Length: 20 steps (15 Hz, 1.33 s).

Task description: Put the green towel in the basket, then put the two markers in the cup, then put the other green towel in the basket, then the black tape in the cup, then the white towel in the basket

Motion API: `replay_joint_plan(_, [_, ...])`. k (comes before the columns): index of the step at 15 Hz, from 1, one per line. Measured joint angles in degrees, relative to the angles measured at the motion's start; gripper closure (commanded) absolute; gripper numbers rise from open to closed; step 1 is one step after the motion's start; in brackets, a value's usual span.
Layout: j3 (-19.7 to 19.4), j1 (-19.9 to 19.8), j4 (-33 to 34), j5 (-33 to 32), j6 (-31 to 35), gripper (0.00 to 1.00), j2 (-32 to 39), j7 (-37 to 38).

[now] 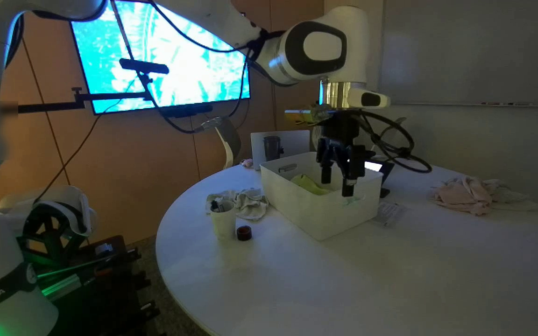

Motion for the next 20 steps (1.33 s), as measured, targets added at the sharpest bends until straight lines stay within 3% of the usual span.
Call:
replay_joint_plan(7, [2.55, 0.9, -7.99, 3.44, 6.52, 0.0, -0.01, -0.4])
replay_joint_plan(13, [5.38, 5.19, -13.18, 9.31, 11.57, 0.0, 0.26, 7.55])
replay_joint_plan(20, [6.76, 9.13, -13.84, 11.99, 13.65, 0.0, 3.06, 15.36])
